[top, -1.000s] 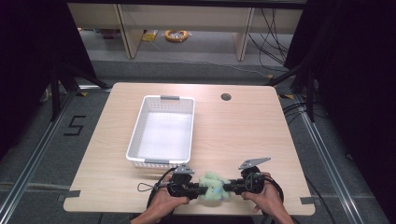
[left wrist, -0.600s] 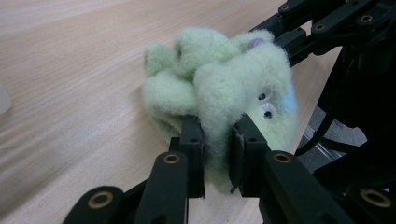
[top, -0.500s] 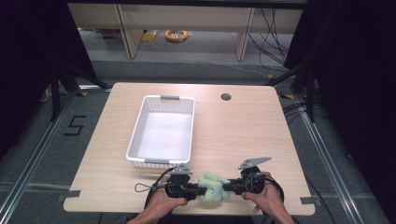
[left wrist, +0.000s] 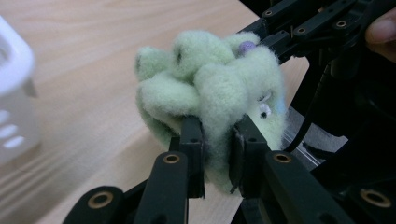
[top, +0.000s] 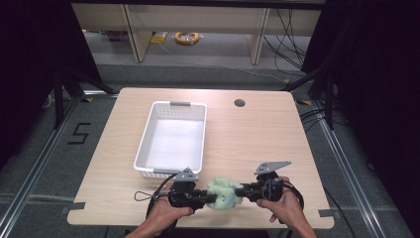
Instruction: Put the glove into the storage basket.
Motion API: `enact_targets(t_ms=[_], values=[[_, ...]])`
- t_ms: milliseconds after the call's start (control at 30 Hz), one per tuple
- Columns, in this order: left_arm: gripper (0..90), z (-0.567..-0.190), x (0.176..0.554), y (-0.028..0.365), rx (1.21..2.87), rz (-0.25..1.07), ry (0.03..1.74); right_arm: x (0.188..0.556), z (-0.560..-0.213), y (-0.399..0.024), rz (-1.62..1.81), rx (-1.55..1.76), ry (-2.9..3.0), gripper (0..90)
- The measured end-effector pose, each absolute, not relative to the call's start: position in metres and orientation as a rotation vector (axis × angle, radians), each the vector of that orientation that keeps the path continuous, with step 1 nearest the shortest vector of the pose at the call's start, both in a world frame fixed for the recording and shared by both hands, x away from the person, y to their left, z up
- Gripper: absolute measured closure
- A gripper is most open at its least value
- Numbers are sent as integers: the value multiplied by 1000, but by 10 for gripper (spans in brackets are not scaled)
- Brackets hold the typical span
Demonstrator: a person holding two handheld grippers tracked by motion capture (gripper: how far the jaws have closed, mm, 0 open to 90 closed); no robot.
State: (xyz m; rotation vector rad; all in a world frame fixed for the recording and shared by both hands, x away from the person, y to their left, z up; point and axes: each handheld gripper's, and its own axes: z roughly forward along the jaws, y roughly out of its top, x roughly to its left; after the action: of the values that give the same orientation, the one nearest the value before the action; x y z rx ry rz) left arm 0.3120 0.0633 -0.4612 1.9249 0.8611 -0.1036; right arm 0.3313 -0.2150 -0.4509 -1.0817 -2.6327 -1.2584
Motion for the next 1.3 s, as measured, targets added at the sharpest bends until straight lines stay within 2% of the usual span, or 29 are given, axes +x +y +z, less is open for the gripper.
enact_targets(t_ms=[600, 800, 1300], values=[[760, -424, 329, 96, 1938, -71, 885, 352, -416, -182, -1279, -1068, -2605, 743], [757, -406, 340, 115, 1938, -50, 910, 370, -402, -168, -1314, -1041, -2608, 743], [755, -399, 377, 175, 1894, -74, 1046, 417, -383, -101, -1282, -1001, -2631, 743]])
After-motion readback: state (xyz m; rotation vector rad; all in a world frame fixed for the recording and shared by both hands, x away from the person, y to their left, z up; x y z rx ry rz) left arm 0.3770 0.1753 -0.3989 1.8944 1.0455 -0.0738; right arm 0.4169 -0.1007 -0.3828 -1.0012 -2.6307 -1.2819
